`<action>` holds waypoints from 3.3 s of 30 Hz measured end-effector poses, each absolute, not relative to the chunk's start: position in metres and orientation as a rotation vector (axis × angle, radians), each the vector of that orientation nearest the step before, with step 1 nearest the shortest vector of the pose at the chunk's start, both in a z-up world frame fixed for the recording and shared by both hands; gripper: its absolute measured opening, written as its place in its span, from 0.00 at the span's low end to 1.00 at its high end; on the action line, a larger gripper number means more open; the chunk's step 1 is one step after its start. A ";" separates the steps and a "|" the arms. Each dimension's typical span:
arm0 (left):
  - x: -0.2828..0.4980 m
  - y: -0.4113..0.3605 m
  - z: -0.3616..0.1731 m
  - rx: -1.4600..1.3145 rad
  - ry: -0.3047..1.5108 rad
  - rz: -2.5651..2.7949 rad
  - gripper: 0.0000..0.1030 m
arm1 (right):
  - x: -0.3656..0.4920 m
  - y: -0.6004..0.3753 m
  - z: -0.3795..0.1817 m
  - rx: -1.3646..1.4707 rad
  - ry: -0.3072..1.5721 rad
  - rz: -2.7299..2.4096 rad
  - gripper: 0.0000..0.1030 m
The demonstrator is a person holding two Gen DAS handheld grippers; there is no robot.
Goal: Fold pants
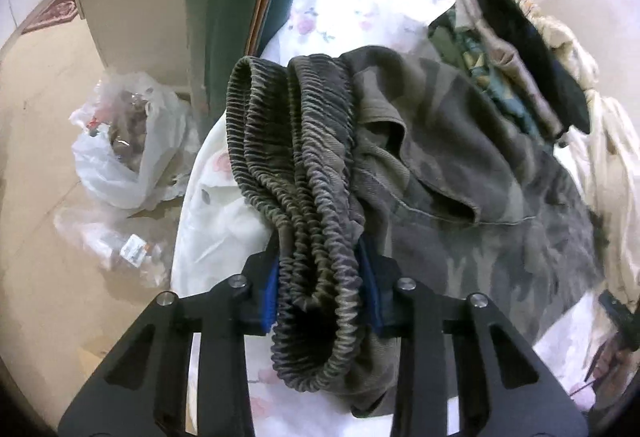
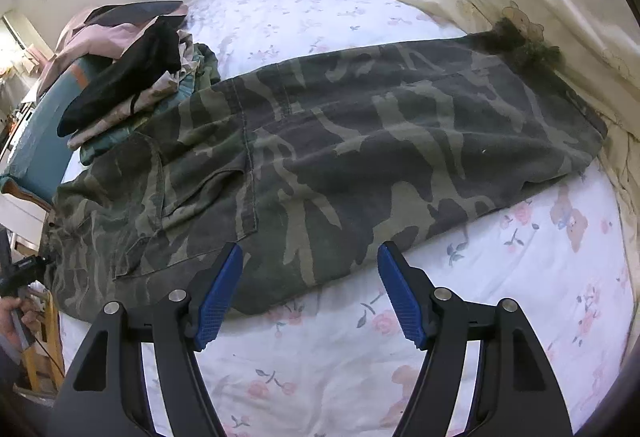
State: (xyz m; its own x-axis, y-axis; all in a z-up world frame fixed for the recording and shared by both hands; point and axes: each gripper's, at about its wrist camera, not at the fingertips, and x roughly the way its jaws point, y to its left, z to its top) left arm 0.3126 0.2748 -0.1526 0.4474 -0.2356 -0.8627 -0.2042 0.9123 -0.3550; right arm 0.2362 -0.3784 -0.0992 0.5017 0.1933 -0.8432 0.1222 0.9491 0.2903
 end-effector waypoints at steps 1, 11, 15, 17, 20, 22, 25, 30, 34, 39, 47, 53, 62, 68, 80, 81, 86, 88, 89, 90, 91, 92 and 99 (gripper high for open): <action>0.309 0.281 -0.154 -0.459 1.119 -0.022 0.33 | 0.237 -0.380 -0.099 0.346 1.050 0.044 0.70; 0.325 0.256 -0.171 -0.331 1.225 0.069 0.40 | 0.242 -0.373 -0.105 0.355 1.067 0.057 0.70; 0.317 0.251 -0.142 -0.282 1.205 0.052 0.24 | 0.241 -0.374 -0.099 0.368 1.046 0.087 0.70; 0.313 0.251 -0.128 -0.284 1.187 0.040 0.23 | 0.236 -0.392 -0.099 0.461 1.007 0.100 0.70; 0.302 0.255 -0.105 -0.317 1.155 0.030 0.21 | 0.230 -0.433 -0.109 0.588 0.979 0.003 0.70; 0.294 0.257 -0.092 -0.337 1.145 0.017 0.21 | 0.223 -0.468 -0.124 0.723 0.964 -0.074 0.71; 0.292 0.255 -0.085 -0.316 1.139 0.016 0.21 | 0.213 -0.522 -0.159 0.929 0.944 -0.217 0.74; 0.299 0.251 -0.093 -0.293 1.154 0.039 0.21 | 0.215 -0.581 -0.193 1.132 0.813 -0.272 0.74; 0.301 0.248 -0.103 -0.267 1.169 0.055 0.21 | 0.239 -0.601 -0.198 1.102 0.760 -0.248 0.66; 0.304 0.246 -0.107 -0.239 1.172 0.072 0.21 | 0.260 -0.630 -0.212 1.089 0.703 -0.209 0.47; 0.306 0.244 -0.104 -0.226 1.169 0.080 0.21 | 0.273 -0.663 -0.204 1.012 0.650 -0.291 0.03; 0.290 0.252 -0.066 -0.295 1.101 -0.006 0.20 | 0.271 -0.644 -0.141 0.887 0.593 -0.270 0.03; 0.243 0.284 0.006 -0.359 0.993 -0.068 0.19 | 0.252 -0.613 -0.056 0.774 0.627 -0.239 0.02; 0.183 0.334 -0.001 -0.347 1.080 -0.027 0.19 | 0.185 -0.599 -0.064 0.813 0.715 -0.277 0.02; 0.137 0.388 -0.073 -0.477 1.171 0.119 0.20 | 0.119 -0.562 -0.150 0.819 1.140 -0.408 0.14; 0.139 0.387 -0.075 -0.478 1.178 0.129 0.20 | 0.120 -0.562 -0.155 0.790 1.180 -0.433 0.14; 0.138 0.371 -0.074 -0.368 1.178 0.163 0.20 | 0.112 -0.561 -0.146 0.553 1.259 -0.688 0.66; 0.138 0.370 -0.075 -0.346 1.179 0.170 0.20 | 0.110 -0.560 -0.131 0.511 1.218 -0.740 0.66; 0.139 0.369 -0.076 -0.346 1.180 0.173 0.20 | 0.109 -0.557 -0.116 0.516 1.152 -0.746 0.65; 0.140 0.370 -0.077 -0.352 1.182 0.179 0.20 | 0.109 -0.552 -0.098 0.501 1.067 -0.753 0.65; 0.141 0.370 -0.077 -0.360 1.184 0.184 0.20 | 0.110 -0.546 -0.085 0.471 1.014 -0.765 0.65; 0.142 0.370 -0.077 -0.362 1.184 0.189 0.20 | 0.114 -0.539 -0.071 0.433 0.951 -0.747 0.65; 0.145 0.359 -0.079 -0.276 1.198 0.218 0.21 | 0.198 -0.544 -0.079 0.424 0.978 -0.392 0.63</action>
State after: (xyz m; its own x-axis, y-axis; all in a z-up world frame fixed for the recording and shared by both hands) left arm 0.1447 0.3593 -0.0794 0.3497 0.0203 -0.9366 -0.3103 0.9459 -0.0953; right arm 0.1981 -0.5439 -0.0788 0.5023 -0.1276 -0.8552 0.4992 0.8504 0.1663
